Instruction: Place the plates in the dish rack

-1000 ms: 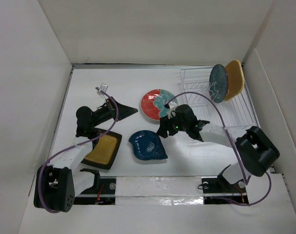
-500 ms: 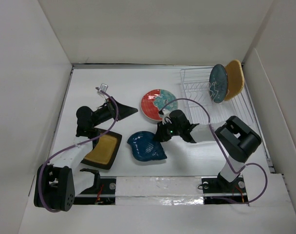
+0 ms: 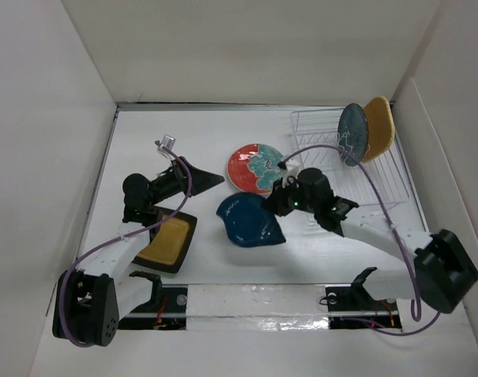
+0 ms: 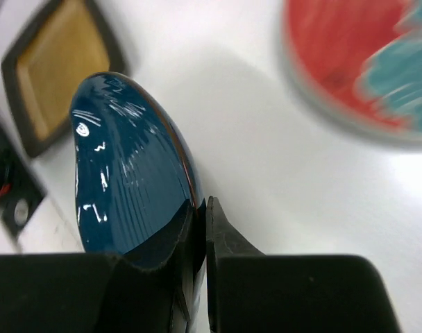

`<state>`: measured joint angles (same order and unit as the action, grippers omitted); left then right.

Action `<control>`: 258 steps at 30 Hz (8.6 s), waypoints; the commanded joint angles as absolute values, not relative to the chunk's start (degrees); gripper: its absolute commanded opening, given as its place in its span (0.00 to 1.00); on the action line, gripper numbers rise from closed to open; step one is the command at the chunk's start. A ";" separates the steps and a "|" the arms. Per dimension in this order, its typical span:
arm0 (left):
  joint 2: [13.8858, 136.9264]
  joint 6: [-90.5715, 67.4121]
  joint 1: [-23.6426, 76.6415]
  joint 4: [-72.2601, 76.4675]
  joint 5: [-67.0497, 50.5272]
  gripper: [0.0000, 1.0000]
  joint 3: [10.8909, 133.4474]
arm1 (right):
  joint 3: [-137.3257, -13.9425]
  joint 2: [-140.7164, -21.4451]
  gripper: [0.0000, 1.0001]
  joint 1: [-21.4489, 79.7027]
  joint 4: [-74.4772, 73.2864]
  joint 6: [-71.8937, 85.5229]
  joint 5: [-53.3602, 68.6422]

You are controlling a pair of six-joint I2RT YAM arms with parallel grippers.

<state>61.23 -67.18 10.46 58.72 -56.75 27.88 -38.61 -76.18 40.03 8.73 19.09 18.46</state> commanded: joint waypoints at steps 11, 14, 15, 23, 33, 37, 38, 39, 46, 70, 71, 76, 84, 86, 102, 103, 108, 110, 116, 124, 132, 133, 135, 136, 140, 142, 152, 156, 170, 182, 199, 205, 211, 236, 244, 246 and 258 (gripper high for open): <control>59.06 -79.09 14.24 78.30 -56.25 0.25 23.20 | -67.56 -66.61 0.00 24.18 2.46 -2.25 -42.41; 58.71 -81.21 14.24 81.03 -55.55 0.25 22.15 | -73.01 -70.83 0.00 21.36 3.77 -8.32 -47.87; 58.19 -81.56 14.24 81.47 -55.37 0.25 21.37 | -74.17 -73.36 0.00 20.84 4.91 -9.92 -49.29; 57.66 -82.70 14.24 82.70 -55.20 0.25 20.57 | -80.33 -83.23 0.00 17.58 8.43 -18.18 -55.98; 58.53 -83.67 14.24 83.93 -55.20 0.24 20.30 | -76.38 -87.97 0.00 18.19 20.72 -29.60 -57.13; 58.89 -83.76 14.24 83.94 -55.11 0.24 20.22 | -74.62 -90.34 0.00 18.19 27.16 -34.19 -54.94; 58.89 -83.76 14.24 83.94 -55.02 0.24 20.21 | -74.53 -90.70 0.00 17.67 27.16 -33.84 -54.50; 58.89 -83.76 14.24 83.94 -55.02 0.24 20.21 | -74.18 -91.05 0.00 17.67 27.25 -33.49 -53.97; 59.15 -83.67 14.24 83.85 -55.02 0.24 20.13 | -72.95 -94.83 0.00 17.67 31.72 -34.45 -53.17; 59.50 -82.88 14.24 82.53 -54.76 0.24 20.04 | -68.03 -103.62 0.00 18.72 35.77 -29.36 -53.79; 59.50 -82.79 14.24 82.44 -54.76 0.24 20.04 | -67.68 -103.97 0.00 18.72 35.77 -28.92 -53.79; 59.59 -81.65 14.24 80.86 -54.58 0.24 20.21 | -66.45 -105.38 0.00 18.72 35.16 -24.88 -54.32; 59.33 -79.98 14.24 78.40 -54.14 0.24 20.57 | -64.95 -106.79 0.08 18.72 34.71 -21.98 -55.54; 59.24 -79.54 14.24 77.70 -53.97 0.24 20.65 | -63.81 -106.26 0.14 18.72 35.50 -21.71 -56.07; 57.22 -70.76 14.24 64.70 -51.60 0.25 23.11 | -64.06 -96.16 0.54 18.19 20.69 -7.41 -50.29; 56.96 -69.97 14.24 62.43 -51.33 0.25 23.29 | -64.59 -95.20 0.57 18.19 19.09 -6.34 -49.40; 56.78 -63.92 14.24 55.21 -48.88 0.26 25.39 | -66.79 -87.29 0.64 17.67 9.26 2.52 -40.11; 56.87 -61.54 14.24 50.55 -47.73 0.28 26.27 | -65.84 -84.56 0.64 18.19 7.83 5.00 -37.54; 57.83 -51.43 14.24 37.19 -42.11 0.33 30.75 | -55.04 -71.38 0.00 21.78 13.43 15.72 -18.84; 54.25 -41.31 14.24 24.36 -30.33 0.33 38.83 | -46.32 -71.18 0.00 36.19 22.94 23.55 3.77; 46.85 -37.62 14.24 22.06 -21.62 0.33 46.84 | -46.93 -89.60 0.35 52.28 35.65 39.51 5.01; 46.67 -37.62 14.24 21.80 -22.14 0.33 47.28 | -47.19 -92.00 0.39 53.69 37.42 41.46 5.62; 46.67 -37.79 14.24 21.53 -23.98 0.33 47.20 | -48.42 -98.66 0.43 56.94 41.72 47.42 6.68; 46.41 -37.97 14.24 21.36 -24.43 0.34 46.68 | -48.60 -100.53 0.44 57.82 43.49 49.29 7.20; 44.30 -37.62 14.24 21.27 -25.49 0.34 44.39 | -49.65 -107.92 0.55 62.13 48.87 56.77 7.30; 42.98 -37.27 14.24 21.18 -25.49 0.34 43.25 | -52.02 -110.20 0.67 63.19 47.38 58.53 6.86; 40.26 -37.53 14.24 23.11 -28.73 0.34 40.43 | -60.45 -121.63 0.64 64.60 46.50 71.01 3.70; 39.38 -36.91 17.13 22.76 -28.83 0.34 41.13 | -63.53 -125.06 0.60 65.13 44.22 75.22 1.85; 35.77 -34.72 23.47 20.75 -28.83 0.34 43.59 | -70.66 -132.19 0.14 65.13 33.85 79.72 0.26; 33.40 -29.19 25.84 16.00 -24.09 0.34 44.99 | -64.78 -117.18 0.00 64.60 40.43 64.97 -4.48; 30.94 -25.14 25.84 13.01 -18.46 0.34 48.96 | -55.55 -81.68 0.00 47.83 36.04 44.75 -12.12; 32.16 -25.93 25.84 14.50 -20.74 0.34 45.80 | -55.45 -70.06 0.00 35.53 29.90 33.53 -20.63; 33.75 -26.72 25.84 16.17 -22.33 0.34 43.16 | -59.32 -66.01 0.00 27.69 28.12 20.34 -32.77; 43.85 -27.60 25.84 17.05 -23.55 0.34 41.66 | -66.80 -88.50 0.00 21.19 51.68 -10.20 -49.49; 44.21 -27.33 25.84 16.79 -23.47 0.34 41.84 | -65.83 -93.16 0.00 20.65 54.84 -10.46 -47.81; 44.03 -26.99 25.84 16.35 -22.51 0.34 42.01 | -65.74 -94.74 0.00 20.65 55.63 -10.63 -47.90; 44.47 -27.16 25.84 16.44 -23.20 0.34 42.01 | -63.72 -99.75 0.00 21.26 58.18 -8.70 -48.43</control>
<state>44.80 -27.46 25.56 13.89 -22.44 41.95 -62.96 -101.34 20.99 44.51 -10.63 -47.55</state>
